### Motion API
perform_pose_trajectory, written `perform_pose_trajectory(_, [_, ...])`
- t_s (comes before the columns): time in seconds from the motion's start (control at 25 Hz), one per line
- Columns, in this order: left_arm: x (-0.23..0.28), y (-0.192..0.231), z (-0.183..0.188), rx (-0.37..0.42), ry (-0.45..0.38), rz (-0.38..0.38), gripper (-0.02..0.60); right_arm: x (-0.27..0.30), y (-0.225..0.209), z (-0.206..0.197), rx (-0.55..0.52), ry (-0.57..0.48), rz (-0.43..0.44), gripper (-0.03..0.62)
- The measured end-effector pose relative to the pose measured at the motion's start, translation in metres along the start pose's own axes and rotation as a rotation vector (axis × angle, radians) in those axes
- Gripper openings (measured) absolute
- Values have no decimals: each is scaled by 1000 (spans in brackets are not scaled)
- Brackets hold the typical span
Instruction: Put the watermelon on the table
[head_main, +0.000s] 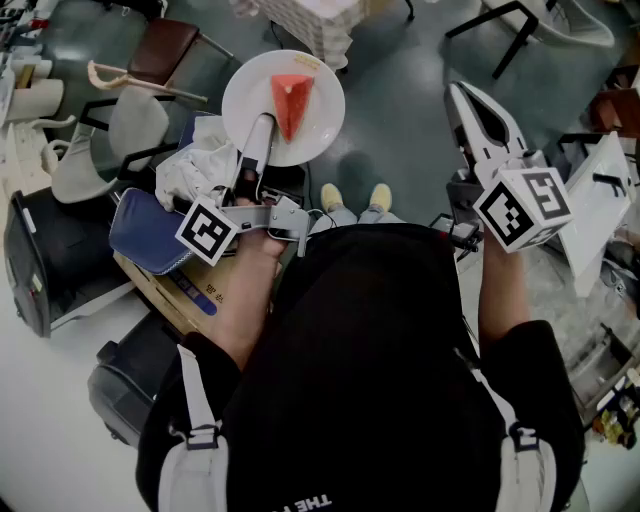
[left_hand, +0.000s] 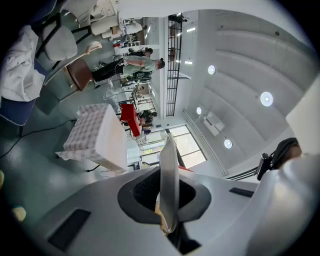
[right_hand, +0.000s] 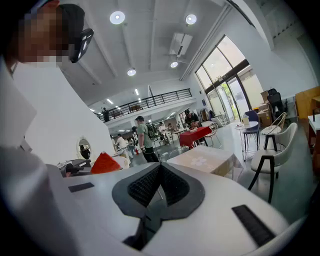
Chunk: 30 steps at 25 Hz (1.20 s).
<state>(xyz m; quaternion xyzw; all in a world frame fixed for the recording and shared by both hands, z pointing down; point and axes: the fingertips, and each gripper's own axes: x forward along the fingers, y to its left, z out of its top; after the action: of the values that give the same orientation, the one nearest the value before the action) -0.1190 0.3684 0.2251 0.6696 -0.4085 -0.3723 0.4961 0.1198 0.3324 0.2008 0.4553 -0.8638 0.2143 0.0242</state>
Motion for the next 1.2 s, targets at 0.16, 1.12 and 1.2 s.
perform_pose_trajectory(0.16, [-1, -5, -8, 6, -5, -5, 15, -6, -3, 1, -2, 1, 12, 12])
perform_pose_trajectory(1.12, [2, -23, -62, 10, -41, -18, 15, -36, -19, 2, -53, -12, 105, 11])
perform_pose_trajectory(1.2, [2, -24, -64, 10, -46, -21, 15, -37, -21, 2, -53, -24, 111, 11])
